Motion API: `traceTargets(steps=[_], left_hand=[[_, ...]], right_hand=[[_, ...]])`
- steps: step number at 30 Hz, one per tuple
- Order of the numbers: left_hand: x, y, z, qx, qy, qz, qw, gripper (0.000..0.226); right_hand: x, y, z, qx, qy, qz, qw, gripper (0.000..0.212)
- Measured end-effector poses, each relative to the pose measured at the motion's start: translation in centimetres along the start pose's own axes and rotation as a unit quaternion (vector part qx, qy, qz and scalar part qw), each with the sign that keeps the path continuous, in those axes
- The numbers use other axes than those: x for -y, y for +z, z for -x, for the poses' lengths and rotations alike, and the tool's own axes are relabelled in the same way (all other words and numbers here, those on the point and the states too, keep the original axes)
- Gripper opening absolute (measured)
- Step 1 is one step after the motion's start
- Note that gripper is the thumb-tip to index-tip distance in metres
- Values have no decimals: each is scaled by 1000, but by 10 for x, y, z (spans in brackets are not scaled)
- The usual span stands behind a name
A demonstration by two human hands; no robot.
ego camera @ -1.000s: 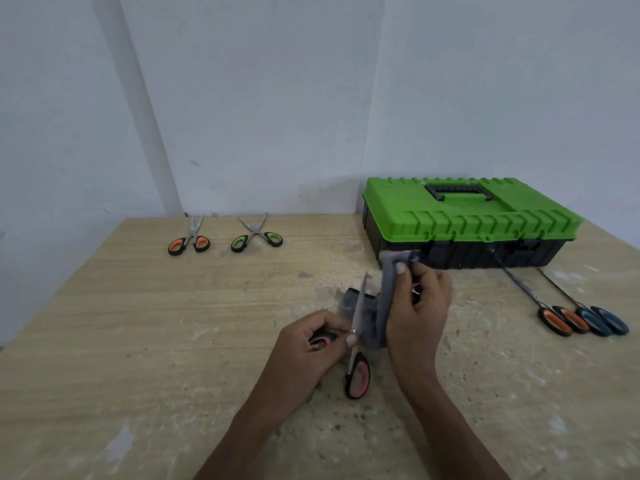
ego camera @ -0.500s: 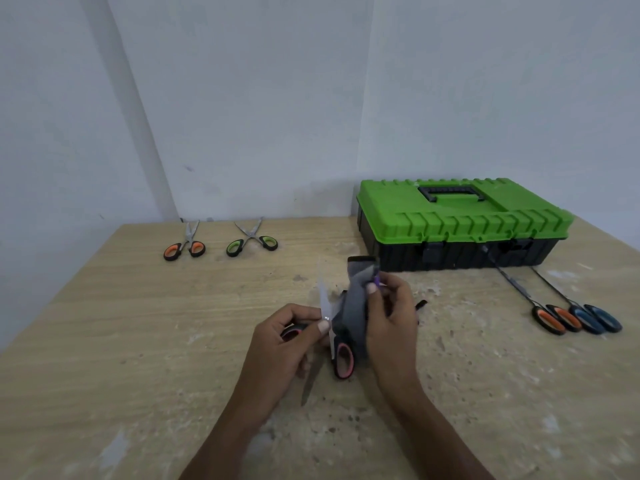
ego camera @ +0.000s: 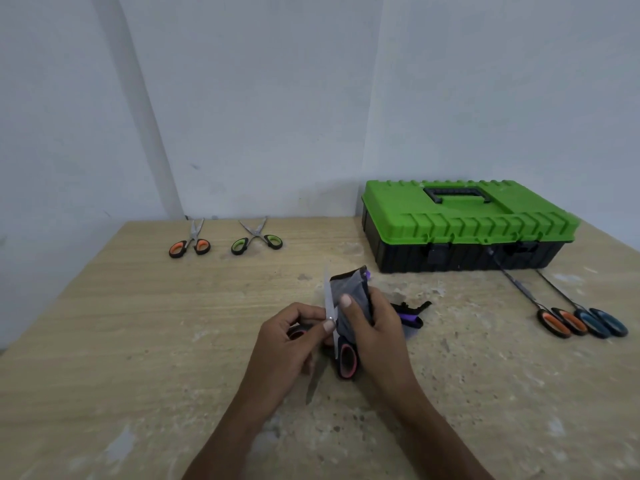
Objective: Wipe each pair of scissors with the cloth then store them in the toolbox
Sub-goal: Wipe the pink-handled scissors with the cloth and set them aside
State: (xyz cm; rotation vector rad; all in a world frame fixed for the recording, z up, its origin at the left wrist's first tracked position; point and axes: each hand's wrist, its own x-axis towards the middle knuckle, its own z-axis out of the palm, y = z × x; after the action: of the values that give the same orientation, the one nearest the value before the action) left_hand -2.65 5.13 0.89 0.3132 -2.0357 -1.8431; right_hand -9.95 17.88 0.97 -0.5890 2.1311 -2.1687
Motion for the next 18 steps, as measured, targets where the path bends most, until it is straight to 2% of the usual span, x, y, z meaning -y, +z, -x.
traceTargets(steps=[6,12,14,18], left_hand=[[-1,7,-2,31,2,0,1000,5],[2,5,0,52,-12,-28,998,3],[2,3,0,42,-9,-25,999,2],[4,1,-5,8,-24,-12,1000,3]], right_hand=[[-7,-7,-7,-38,38,-61,997,20],[-15,-17,-21,-185,84,-102,974,21],[-14,-17,-21,-185,83,-103,974,24],[-14,-5,-9,-130,100,-119,979,30]])
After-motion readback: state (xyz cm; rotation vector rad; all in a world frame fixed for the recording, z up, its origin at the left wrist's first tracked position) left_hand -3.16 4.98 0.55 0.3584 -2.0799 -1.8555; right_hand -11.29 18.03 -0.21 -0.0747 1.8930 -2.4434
